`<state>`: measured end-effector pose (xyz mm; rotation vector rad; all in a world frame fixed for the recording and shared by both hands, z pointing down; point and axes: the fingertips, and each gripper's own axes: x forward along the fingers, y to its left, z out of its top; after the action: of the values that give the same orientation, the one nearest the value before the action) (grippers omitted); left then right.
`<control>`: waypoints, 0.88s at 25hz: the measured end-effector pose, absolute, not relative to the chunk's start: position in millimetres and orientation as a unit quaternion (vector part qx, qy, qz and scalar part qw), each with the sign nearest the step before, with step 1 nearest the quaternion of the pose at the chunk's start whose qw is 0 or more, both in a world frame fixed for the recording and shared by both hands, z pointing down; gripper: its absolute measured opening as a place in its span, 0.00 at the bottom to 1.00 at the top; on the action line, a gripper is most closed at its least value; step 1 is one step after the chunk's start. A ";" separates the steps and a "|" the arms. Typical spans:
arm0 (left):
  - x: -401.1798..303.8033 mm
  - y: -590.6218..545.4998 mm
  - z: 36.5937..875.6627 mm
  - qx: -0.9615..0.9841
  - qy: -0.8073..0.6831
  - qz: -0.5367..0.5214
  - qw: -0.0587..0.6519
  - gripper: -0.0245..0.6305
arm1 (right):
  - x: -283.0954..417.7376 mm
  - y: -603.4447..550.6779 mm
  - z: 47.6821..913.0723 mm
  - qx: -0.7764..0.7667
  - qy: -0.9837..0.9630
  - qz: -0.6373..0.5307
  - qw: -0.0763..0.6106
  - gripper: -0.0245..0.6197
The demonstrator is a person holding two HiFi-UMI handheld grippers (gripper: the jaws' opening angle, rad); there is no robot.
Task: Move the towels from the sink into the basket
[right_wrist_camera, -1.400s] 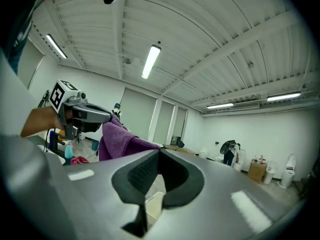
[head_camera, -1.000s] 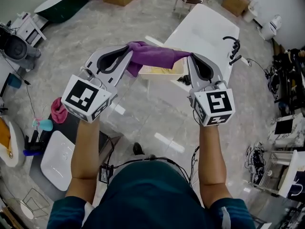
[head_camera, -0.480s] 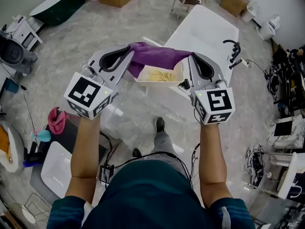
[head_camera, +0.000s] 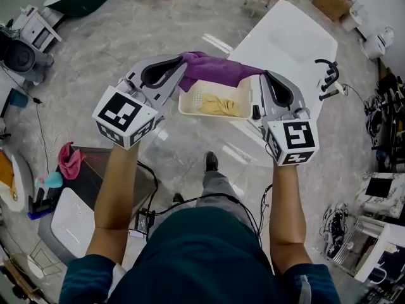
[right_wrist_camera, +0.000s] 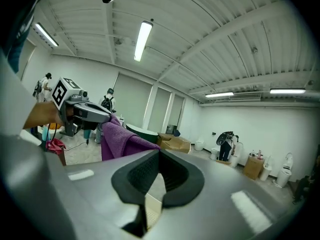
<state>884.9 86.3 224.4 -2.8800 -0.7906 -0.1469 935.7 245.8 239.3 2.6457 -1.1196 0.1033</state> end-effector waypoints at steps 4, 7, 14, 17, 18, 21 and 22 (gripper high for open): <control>929.3 83.7 265.7 -0.958 -0.269 -0.075 0.061 0.08 | 977.9 244.1 283.2 0.912 -0.385 0.063 0.127 0.06; 948.6 83.3 295.8 -0.956 -0.272 -0.093 0.055 0.08 | 995.5 244.7 312.2 0.912 -0.385 0.078 0.122 0.05; 984.3 93.0 357.7 -0.948 -0.285 -0.136 0.046 0.08 | 1025.4 257.1 375.8 0.911 -0.378 0.120 0.114 0.06; 995.7 96.3 388.1 -0.943 -0.291 -0.156 0.045 0.08 | 1035.6 261.8 407.1 0.910 -0.375 0.138 0.111 0.06; 1000.3 97.3 399.4 -0.941 -0.293 -0.163 0.045 0.08 | 1039.8 263.0 418.4 0.909 -0.375 0.145 0.110 0.06; 1011.6 100.3 436.3 -0.935 -0.298 -0.188 0.040 0.08 | 1049.7 265.9 455.1 0.907 -0.371 0.167 0.106 0.06; 1014.5 100.8 448.4 -0.933 -0.299 -0.196 0.038 0.08 | 1052.5 266.4 467.0 0.906 -0.370 0.174 0.105 0.06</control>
<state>1014.5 100.8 448.4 -2.8623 -0.9187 -0.6016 1052.5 266.4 467.0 2.6705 -1.0914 0.5140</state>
